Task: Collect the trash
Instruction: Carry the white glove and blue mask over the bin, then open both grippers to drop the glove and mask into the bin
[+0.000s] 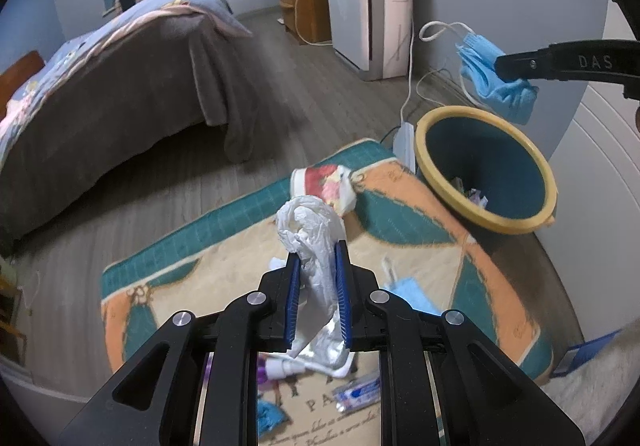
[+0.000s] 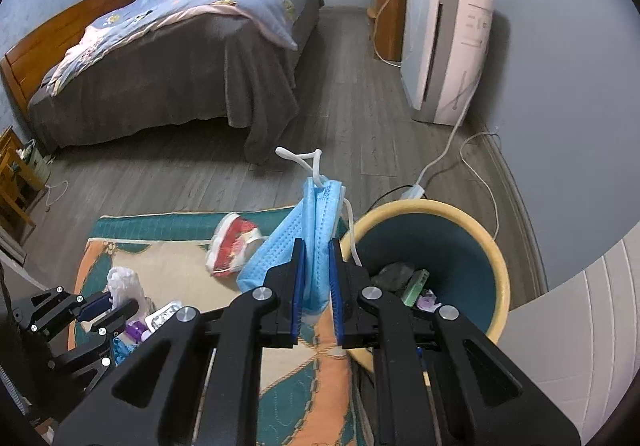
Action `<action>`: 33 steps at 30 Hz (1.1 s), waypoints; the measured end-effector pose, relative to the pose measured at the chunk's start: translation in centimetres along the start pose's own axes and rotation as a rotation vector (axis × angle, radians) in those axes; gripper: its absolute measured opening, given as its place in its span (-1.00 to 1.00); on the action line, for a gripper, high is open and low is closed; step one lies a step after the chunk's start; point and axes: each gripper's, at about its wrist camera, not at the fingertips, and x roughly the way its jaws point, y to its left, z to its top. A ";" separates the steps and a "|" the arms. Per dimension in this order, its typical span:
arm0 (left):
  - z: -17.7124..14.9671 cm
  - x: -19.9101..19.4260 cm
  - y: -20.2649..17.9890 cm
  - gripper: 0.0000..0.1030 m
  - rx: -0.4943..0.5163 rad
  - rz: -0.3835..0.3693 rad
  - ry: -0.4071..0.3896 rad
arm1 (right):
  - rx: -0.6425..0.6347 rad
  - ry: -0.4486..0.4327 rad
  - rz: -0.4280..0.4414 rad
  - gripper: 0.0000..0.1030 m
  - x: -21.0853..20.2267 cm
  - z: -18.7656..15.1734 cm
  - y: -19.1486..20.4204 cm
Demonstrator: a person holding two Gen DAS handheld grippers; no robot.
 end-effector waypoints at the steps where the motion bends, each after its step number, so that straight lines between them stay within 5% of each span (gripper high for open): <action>1: 0.4 0.2 -0.4 -0.67 0.000 -0.006 -0.002 | 0.006 0.003 -0.003 -0.79 0.1 0.0 -0.5; 18: 5.9 5.2 -8.2 -0.67 0.076 -0.137 0.041 | 0.190 0.092 -0.218 -0.78 5.0 -1.4 -9.9; 27: 8.4 8.5 -11.8 -0.67 0.066 -0.212 0.024 | 0.303 0.063 -0.246 -0.78 4.7 -1.4 -11.8; 33: 9.6 8.3 -12.5 -0.22 0.050 -0.241 -0.035 | 0.330 0.057 -0.230 -0.55 4.8 -1.3 -12.2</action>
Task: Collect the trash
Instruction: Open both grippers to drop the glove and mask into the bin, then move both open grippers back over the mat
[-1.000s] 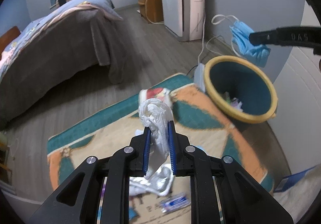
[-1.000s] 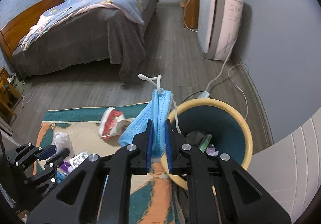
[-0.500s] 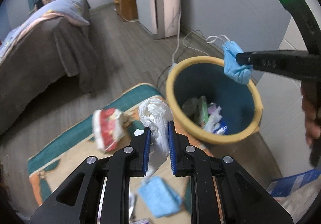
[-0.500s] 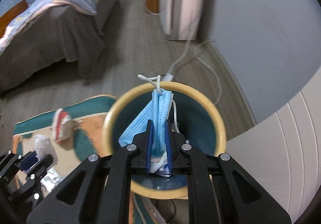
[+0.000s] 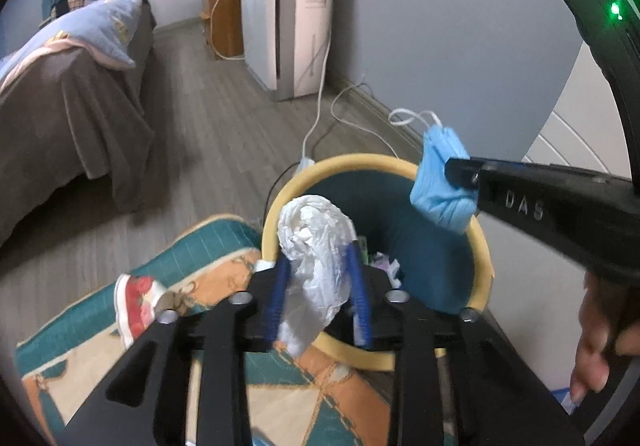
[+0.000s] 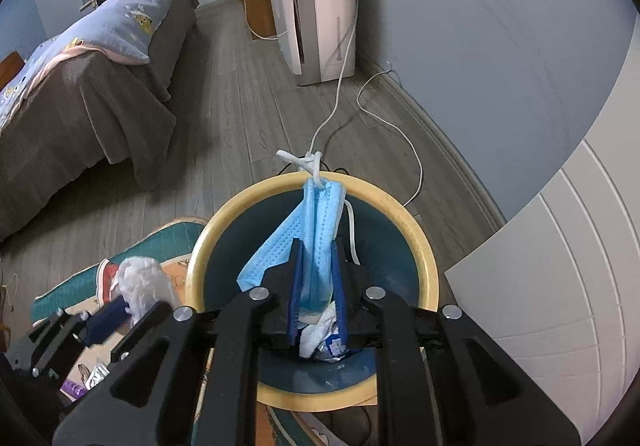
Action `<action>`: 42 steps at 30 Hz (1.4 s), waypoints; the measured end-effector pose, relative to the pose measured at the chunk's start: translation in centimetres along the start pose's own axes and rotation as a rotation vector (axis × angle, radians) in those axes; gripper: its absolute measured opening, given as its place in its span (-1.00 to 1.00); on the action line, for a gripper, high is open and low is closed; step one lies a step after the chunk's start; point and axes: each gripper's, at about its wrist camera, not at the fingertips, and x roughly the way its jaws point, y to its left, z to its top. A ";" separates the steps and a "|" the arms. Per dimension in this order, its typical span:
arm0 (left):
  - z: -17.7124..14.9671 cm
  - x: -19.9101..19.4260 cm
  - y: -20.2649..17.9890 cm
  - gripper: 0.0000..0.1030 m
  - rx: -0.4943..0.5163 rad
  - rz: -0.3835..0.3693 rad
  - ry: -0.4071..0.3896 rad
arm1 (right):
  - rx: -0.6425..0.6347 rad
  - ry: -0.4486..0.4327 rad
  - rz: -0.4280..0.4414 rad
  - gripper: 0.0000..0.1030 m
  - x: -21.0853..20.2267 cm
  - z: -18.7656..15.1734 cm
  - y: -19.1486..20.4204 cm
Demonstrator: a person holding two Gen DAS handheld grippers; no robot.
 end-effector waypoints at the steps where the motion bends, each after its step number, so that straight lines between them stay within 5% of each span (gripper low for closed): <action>1: 0.0 -0.1 0.1 -0.07 0.000 0.004 -0.005 | 0.000 0.005 0.003 -0.41 0.1 0.0 0.1; 5: -0.1 -0.2 0.6 0.34 -0.014 0.015 -0.020 | -0.007 0.025 0.021 -0.26 0.4 -0.2 0.7; 11: -1.2 -1.4 2.2 0.73 -0.043 0.075 -0.029 | -0.013 0.021 0.051 0.34 0.0 -0.3 1.6; 13: -1.8 -2.2 2.8 0.76 -0.053 0.094 -0.032 | -0.004 0.022 0.069 0.57 -0.1 -0.2 1.6; 19: -3.7 -6.2 5.6 0.80 -0.109 0.141 -0.041 | -0.029 0.012 0.085 0.86 -0.7 -0.2 2.2; 31: -10.2 -16.2 11.7 0.84 -0.154 0.344 -0.022 | -0.173 -0.030 0.133 0.89 -4.3 -3.6 7.3; 42: -17.1 -16.8 16.0 0.84 -0.250 0.430 0.060 | -0.278 0.081 0.155 0.89 -4.6 -9.7 13.6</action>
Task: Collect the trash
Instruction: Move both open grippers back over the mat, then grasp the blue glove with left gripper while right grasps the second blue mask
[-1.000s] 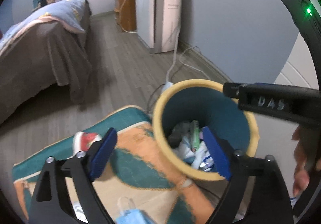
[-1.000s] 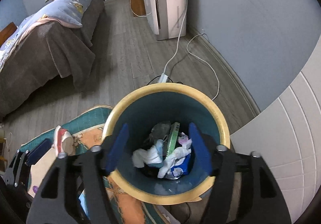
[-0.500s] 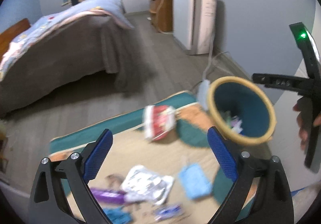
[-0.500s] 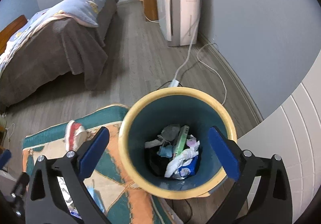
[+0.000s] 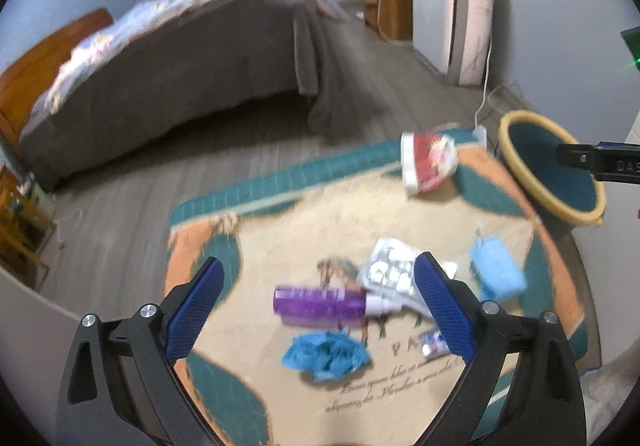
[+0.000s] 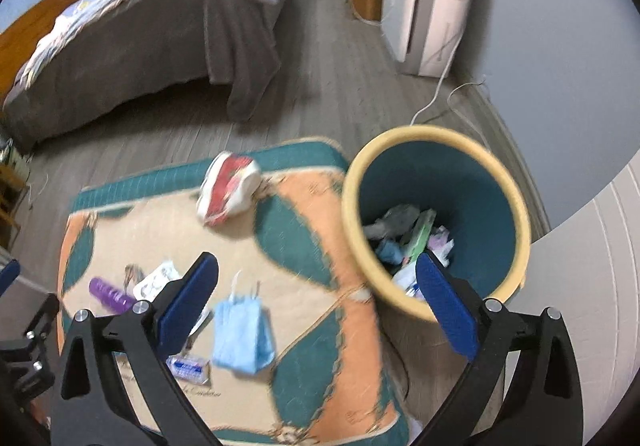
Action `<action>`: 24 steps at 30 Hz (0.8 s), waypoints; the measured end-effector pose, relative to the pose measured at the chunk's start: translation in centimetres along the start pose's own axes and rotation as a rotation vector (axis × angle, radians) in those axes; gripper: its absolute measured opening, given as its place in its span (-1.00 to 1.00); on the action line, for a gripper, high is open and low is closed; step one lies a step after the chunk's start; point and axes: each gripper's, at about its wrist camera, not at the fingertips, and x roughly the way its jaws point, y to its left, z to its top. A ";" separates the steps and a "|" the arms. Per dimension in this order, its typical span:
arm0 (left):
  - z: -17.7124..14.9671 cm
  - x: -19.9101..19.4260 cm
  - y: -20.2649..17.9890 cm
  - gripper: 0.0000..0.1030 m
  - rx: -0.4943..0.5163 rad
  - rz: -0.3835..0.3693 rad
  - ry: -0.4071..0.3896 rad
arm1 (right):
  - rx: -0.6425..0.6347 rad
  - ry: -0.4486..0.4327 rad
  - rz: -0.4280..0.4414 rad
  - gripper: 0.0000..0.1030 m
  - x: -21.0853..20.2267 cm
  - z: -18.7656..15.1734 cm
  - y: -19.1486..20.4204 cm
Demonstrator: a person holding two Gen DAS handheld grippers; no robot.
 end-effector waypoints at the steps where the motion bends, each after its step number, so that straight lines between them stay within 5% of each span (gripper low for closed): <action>1: -0.3 0.5 0.3 0.84 -0.015 -0.002 0.022 | 0.008 0.017 0.009 0.89 0.4 -0.2 0.4; 10: -4.3 4.4 2.1 0.84 -0.181 -0.032 0.158 | 0.023 0.120 -0.016 0.88 3.0 -2.2 2.9; 24: -6.4 8.3 1.3 0.83 -0.114 -0.037 0.300 | 0.000 0.240 -0.051 0.88 7.5 -4.3 4.6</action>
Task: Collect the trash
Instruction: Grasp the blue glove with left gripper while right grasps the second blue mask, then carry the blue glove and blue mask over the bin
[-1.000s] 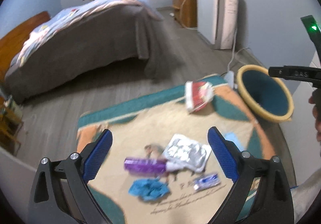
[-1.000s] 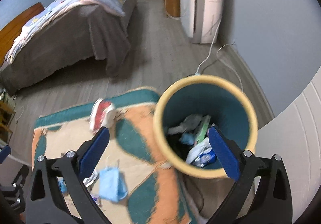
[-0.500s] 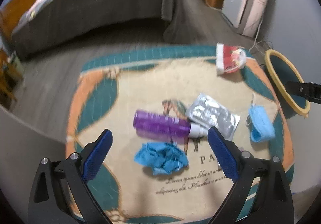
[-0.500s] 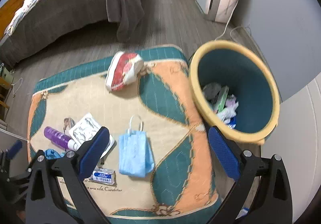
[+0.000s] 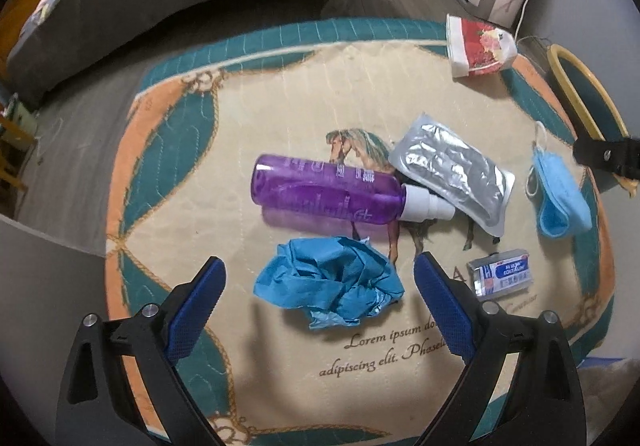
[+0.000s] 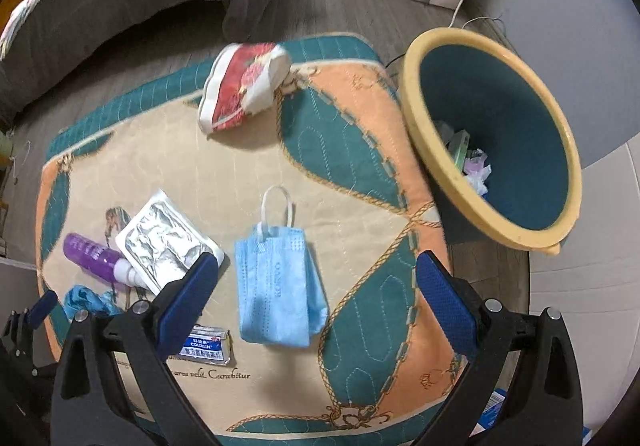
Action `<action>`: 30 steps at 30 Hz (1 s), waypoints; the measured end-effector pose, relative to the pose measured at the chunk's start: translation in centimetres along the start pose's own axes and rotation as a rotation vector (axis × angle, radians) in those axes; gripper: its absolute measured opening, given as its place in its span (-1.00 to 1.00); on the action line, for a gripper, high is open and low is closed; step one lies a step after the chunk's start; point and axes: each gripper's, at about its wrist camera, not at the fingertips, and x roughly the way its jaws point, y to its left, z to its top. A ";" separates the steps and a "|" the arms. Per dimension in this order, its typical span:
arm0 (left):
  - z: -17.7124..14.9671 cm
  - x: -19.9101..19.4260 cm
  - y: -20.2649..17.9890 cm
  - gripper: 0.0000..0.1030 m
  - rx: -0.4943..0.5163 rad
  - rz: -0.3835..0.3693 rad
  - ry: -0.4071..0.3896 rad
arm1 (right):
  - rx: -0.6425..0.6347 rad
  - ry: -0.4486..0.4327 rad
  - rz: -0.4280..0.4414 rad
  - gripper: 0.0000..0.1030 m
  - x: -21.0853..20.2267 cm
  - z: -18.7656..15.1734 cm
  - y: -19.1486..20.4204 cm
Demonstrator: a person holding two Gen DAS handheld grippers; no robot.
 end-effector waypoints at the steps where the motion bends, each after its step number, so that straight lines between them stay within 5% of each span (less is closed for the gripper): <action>1: 0.0 0.3 0.0 0.83 -0.001 0.003 0.010 | -0.013 0.012 -0.002 0.88 0.4 -0.1 0.2; 6: 0.1 1.2 -0.2 0.73 0.010 0.006 0.038 | -0.066 0.079 0.005 0.65 2.2 -0.7 1.2; 12: 0.2 1.8 -1.0 0.32 0.035 -0.039 0.063 | -0.125 0.130 0.029 -0.27 3.1 -1.2 2.1; 15: 0.2 2.0 -1.4 0.17 0.044 -0.049 0.073 | -0.143 0.125 0.034 -0.47 3.0 -1.3 2.3; 20: 0.2 1.8 -1.7 -0.11 0.054 -0.053 0.069 | -0.145 0.101 0.041 -0.58 2.4 -1.2 2.0; 30: 0.3 0.5 -2.4 -0.14 0.059 -0.074 0.026 | -0.148 -0.001 0.087 -0.62 -1.5 0.6 2.2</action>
